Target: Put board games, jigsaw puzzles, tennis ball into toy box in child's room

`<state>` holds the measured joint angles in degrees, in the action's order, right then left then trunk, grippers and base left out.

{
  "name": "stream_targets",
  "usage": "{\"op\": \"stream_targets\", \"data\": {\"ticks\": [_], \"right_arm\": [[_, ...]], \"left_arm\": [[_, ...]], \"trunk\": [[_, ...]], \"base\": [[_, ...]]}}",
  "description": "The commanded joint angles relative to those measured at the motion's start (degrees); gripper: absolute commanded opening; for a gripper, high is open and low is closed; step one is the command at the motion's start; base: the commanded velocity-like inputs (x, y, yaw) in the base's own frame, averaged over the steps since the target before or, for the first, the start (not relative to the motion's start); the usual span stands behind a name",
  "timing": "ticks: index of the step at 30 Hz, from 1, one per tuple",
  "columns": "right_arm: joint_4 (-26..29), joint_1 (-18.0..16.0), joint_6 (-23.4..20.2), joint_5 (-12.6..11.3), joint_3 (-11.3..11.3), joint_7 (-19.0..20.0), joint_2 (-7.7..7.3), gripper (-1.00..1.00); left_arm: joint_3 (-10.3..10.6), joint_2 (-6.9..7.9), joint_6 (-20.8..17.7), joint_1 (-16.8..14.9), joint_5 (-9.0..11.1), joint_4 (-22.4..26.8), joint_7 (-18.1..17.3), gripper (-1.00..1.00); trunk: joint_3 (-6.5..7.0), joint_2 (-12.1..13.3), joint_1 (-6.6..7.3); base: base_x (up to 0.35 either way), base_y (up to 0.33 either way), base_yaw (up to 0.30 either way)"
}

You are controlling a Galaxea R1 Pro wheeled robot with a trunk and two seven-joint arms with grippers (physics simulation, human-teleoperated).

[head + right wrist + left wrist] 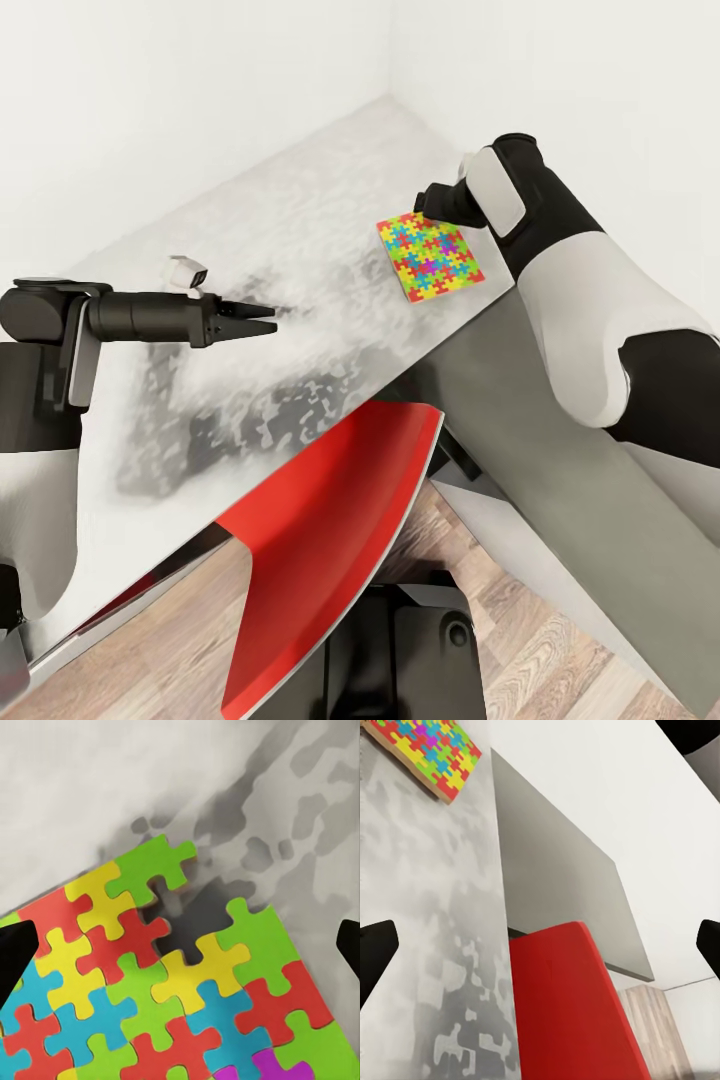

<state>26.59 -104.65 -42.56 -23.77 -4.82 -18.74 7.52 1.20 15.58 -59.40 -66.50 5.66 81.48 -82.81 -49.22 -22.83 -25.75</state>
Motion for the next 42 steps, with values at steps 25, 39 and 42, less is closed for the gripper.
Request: {"op": "stream_targets", "data": {"ticks": [25, 39, 42], "right_arm": [[-0.05, 0.07, 0.14, -0.66, -0.30, -0.51, -0.18, 1.00], [-0.38, 0.64, 0.63, -0.66, -0.40, -0.43, -0.27, 1.00], [-0.54, 0.73, 1.13, -0.66, -0.43, -0.42, -0.30, 1.00]], "left_arm": [[0.10, 0.15, -0.60, -0.04, 0.23, 0.00, 0.02, 1.00], [0.19, 0.15, -0.60, -0.05, 0.23, 0.00, 0.06, 1.00], [0.19, 0.15, -0.60, -0.06, 0.23, 0.00, 0.08, 1.00]], "trunk": [[-0.07, -0.09, -0.03], [-0.07, -0.09, -0.03], [-0.07, -0.09, -0.03]], "base": [[-0.006, 0.000, 0.000], [-0.006, 0.000, 0.000], [0.000, 0.000, 0.000]]}}
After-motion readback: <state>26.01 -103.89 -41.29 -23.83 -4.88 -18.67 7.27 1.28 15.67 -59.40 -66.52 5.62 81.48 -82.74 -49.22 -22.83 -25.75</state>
